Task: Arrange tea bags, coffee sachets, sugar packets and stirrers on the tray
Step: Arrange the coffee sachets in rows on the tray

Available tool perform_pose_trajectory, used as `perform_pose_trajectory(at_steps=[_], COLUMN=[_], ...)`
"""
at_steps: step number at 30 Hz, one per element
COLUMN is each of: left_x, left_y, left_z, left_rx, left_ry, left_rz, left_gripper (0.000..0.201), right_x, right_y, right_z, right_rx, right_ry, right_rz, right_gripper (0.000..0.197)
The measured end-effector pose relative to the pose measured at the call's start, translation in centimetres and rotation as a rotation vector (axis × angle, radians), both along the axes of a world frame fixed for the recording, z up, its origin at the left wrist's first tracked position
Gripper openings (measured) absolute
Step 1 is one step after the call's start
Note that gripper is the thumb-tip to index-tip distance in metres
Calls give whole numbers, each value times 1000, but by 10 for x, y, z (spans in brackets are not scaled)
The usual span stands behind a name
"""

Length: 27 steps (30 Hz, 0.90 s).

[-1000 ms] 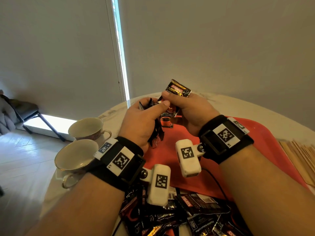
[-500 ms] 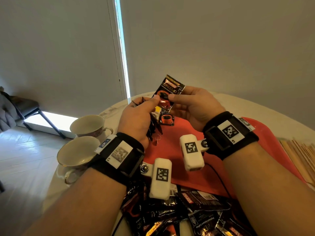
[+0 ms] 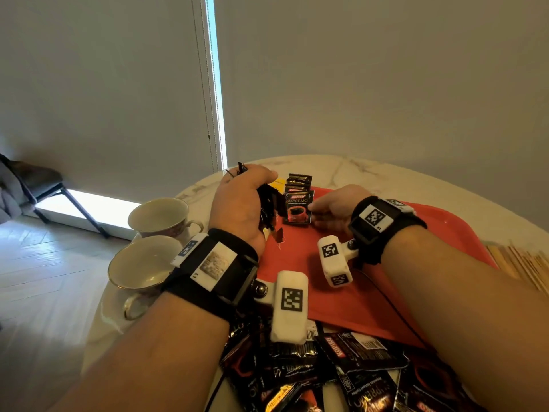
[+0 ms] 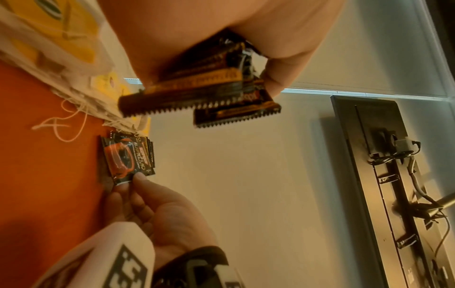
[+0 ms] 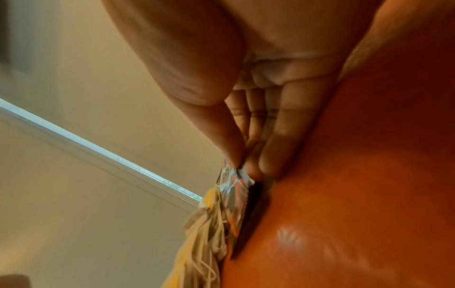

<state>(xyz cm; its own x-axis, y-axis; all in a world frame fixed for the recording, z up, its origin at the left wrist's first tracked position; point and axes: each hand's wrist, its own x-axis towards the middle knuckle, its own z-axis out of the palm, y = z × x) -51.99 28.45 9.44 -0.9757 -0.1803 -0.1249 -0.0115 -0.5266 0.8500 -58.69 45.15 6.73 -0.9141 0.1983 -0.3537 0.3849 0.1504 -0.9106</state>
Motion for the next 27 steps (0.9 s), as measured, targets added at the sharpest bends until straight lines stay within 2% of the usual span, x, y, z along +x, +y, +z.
perform_pose_trajectory(at_steps=[4,7,10,13,15,17,18,22,25,27], left_x=[-1,-5,-8,-9,-3,1,2,3,2,3], left_y=[1,4,4,1,-2,-1,1,4,3,4], left_z=[-1,-4,-4,-2,-1,-1,1,3,2,1], left_rx=[16,54,102,164,226,267,262,205,58,-15], left_ry=[-58,-78,-80,-92,-94,-95,-92,-49,-6,29], left_rz=[-20,-50,-75,-146,-227,-290,-262,-155,-116,-118], left_gripper=[9,12,37,56,80,101,97,42,26,7], right_x=[-6,-6,11,42,56,59,58,52,47,46], right_y=[-4,-3,-5,-7,-9,-12,-13,-5,1,0], right_z=[0,0,13,33,39,38,36,40,42,41], right_rx=[74,55,-41,-238,-201,-103,-116,-410,-370,-329], right_ry=[-30,-22,166,400,450,528,556,514,517,507], right_rz=[21,44,91,355,527,528,463,252,196,181], right_gripper=[6,17,25,28,33,25,19,9,6,9])
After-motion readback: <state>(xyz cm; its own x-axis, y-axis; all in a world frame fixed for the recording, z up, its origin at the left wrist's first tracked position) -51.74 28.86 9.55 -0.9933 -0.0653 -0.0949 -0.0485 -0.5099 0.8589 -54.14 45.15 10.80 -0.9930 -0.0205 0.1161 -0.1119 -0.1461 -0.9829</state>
